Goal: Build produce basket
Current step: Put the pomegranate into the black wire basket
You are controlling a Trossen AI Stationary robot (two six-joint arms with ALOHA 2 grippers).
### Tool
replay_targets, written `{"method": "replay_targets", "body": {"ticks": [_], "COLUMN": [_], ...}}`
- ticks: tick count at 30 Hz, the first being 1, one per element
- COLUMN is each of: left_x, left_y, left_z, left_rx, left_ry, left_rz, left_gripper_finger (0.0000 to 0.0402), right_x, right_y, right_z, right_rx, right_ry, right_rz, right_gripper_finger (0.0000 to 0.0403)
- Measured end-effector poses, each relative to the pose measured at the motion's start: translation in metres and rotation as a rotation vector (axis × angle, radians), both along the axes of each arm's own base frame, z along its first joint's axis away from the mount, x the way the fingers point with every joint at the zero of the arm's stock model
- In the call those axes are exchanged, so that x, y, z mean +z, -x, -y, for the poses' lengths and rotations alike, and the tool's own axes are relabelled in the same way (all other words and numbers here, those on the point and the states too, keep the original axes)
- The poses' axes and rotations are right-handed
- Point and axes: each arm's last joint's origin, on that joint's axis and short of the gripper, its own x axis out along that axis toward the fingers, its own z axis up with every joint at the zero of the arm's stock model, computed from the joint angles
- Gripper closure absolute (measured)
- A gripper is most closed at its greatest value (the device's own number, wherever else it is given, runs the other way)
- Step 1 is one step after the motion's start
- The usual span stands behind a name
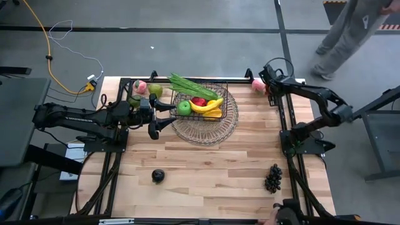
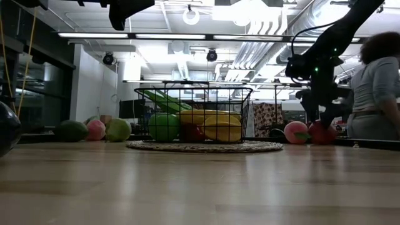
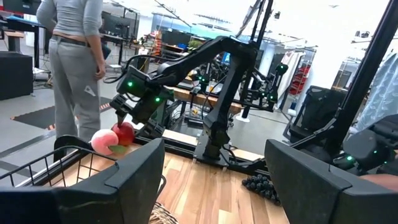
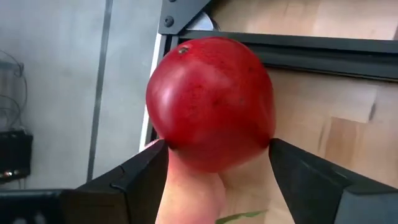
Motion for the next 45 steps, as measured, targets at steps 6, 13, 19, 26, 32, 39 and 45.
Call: {"method": "replay_targets", "body": {"ticks": [6,13,19,26,32,39,45], "left_x": [-0.0001,-0.0004,-0.0005,-0.0005,-0.0005,-0.0005,-0.0005], "left_y": [0.0002,0.0002,0.0002,0.0002,0.0002,0.0002,0.0002], "left_z": [-0.0006,-0.0015,-0.0015,-0.0015,-0.0015,-0.0015,-0.0015], "left_rx": [0.021,0.037,0.038,0.038,0.038,0.038,0.038], "left_ry": [0.001,0.002,0.002,0.002,0.002,0.003,0.003], "left_rz": [-0.001,-0.003,-0.004,-0.004,-0.004,-0.004,-0.004], "left_gripper_finger": [0.0135,0.0135,0.0135,0.0135,0.0135,0.0135,0.0135], "right_x": [-0.0023,-0.0036,-0.0043,-0.0051,-0.0051,-0.0052,-0.0035], "right_y": [0.0024,0.0016,0.0027,0.0043,0.0044,0.0042,0.0029], "right_z": [0.007,0.0069,0.0051,0.0024,0.0023,0.0023,0.0006], "right_rx": [-0.025,-0.013,-0.008,0.001,0.016,0.052,0.069], "right_ry": [0.0,-0.015,-0.036,-0.066,-0.072,-0.082,-0.078], "right_rz": [-0.021,-0.05,-0.068,-0.087,-0.096,-0.112,-0.109], "right_gripper_finger": [0.0136,0.0137,0.017,0.0226,0.0258,0.0284,0.0291]}}
